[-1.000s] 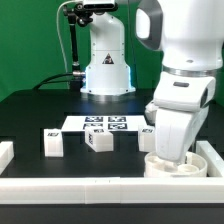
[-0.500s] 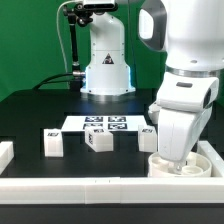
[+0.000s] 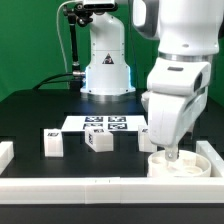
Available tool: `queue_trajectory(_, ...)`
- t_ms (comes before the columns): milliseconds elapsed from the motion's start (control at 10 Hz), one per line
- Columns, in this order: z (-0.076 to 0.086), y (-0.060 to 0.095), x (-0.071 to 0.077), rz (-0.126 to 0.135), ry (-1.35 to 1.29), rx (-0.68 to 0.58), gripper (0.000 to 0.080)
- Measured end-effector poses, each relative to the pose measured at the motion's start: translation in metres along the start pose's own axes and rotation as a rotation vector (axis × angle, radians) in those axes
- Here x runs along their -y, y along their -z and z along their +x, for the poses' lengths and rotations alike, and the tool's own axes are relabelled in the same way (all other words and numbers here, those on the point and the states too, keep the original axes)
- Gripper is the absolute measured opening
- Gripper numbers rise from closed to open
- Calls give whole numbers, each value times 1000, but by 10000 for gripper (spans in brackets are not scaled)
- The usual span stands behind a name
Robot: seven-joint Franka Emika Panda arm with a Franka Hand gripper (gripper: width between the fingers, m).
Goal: Assemble stool
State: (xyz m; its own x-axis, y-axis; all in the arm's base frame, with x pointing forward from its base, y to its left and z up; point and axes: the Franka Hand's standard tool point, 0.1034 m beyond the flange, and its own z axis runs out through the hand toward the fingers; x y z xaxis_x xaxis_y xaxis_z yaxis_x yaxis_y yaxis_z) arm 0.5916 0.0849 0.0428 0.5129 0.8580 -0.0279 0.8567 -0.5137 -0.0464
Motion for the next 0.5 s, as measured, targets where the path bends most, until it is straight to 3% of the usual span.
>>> queue_trajectory(200,-16,16,-4,-11,-24,-3,649)
queue_trajectory(300,-33,22,-2,-12,-45,3,649)
queue_trajectory(500,-53,23,9,-14,-80,6,649)
